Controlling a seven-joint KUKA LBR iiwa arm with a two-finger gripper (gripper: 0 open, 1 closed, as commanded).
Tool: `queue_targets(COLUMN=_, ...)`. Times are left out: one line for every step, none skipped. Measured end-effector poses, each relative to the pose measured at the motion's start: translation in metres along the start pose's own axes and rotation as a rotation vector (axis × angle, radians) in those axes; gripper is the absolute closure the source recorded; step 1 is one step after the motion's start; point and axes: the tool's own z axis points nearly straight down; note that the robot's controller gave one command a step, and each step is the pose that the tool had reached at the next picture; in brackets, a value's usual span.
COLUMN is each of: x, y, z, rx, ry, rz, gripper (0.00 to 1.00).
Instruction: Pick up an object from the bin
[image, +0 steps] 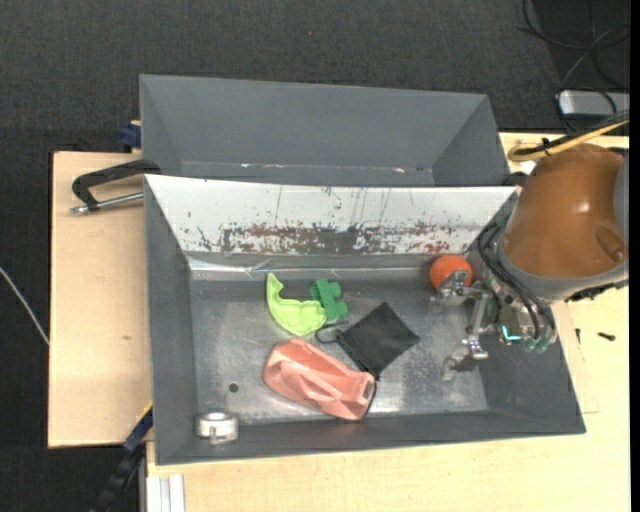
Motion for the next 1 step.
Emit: queue_targets(x=-0.0019, y=0.0002, z=-0.0041, rx=0.001, ry=-0.008, rz=-0.001, gripper=0.0)
